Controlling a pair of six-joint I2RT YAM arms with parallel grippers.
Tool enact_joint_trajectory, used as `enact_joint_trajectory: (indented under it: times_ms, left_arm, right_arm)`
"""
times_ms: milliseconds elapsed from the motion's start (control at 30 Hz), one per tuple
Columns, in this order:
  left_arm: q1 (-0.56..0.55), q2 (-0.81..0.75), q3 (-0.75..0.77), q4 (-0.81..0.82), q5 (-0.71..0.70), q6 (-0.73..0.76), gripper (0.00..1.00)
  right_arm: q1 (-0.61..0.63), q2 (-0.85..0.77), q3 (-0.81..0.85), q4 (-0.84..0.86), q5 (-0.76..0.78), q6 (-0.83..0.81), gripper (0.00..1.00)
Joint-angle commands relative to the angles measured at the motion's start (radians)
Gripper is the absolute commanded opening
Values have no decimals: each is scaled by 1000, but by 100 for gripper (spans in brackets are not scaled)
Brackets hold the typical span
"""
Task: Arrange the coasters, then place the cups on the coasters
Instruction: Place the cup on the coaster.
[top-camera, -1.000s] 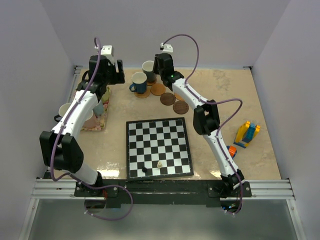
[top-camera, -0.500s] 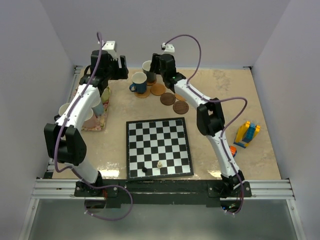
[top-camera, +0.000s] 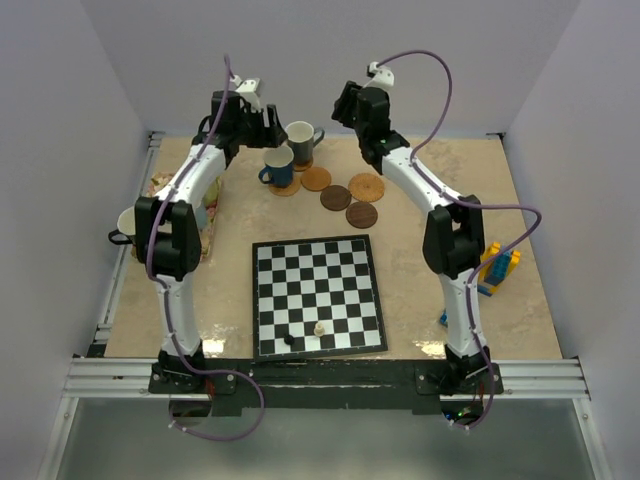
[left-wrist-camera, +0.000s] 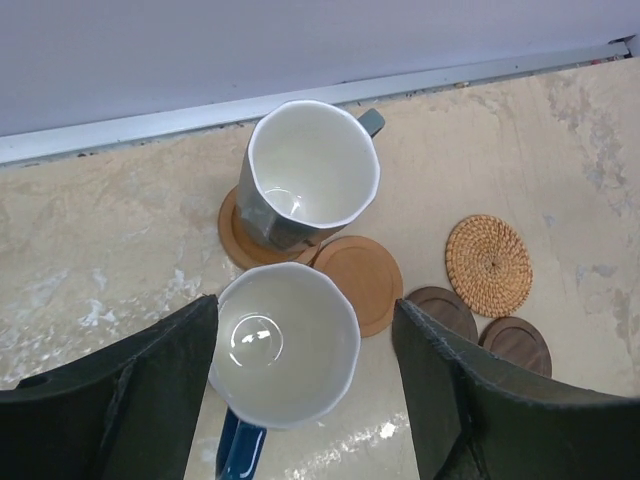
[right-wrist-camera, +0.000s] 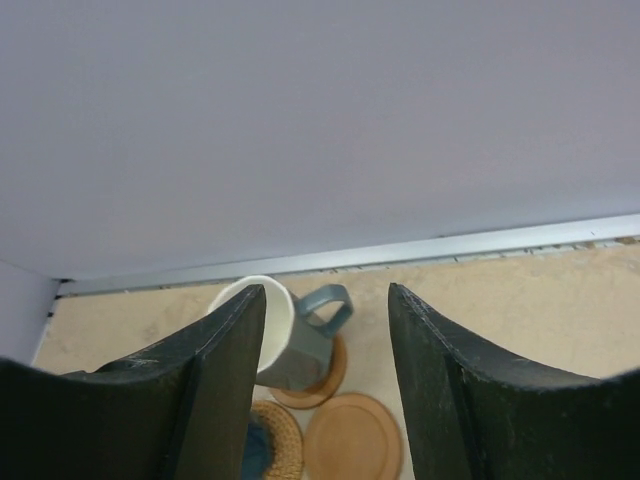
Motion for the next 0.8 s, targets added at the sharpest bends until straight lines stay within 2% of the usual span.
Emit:
enact_joint_trajectory:
  times_ms: [0,167,333,467,767]
  left_arm:
    - [8,79,95,104,58,-46,75]
    - [8,161,156,193,44,-93,73]
    - [8,191,164,300,39,-132,73]
    - [8,162,126,319,39,-133,73]
    - [44,-31,-95,328,29,-77,73]
  right_arm:
    - [-4,-72,-84,3,17,5,56]
    - [-15,-72,-93,-19,-15,-23,53]
    - [-23,18,5,-108,-63,-6,49]
    - [-23,77,42,-99,-110,21,38]
    - [-32,176,53,33,-237,115,3]
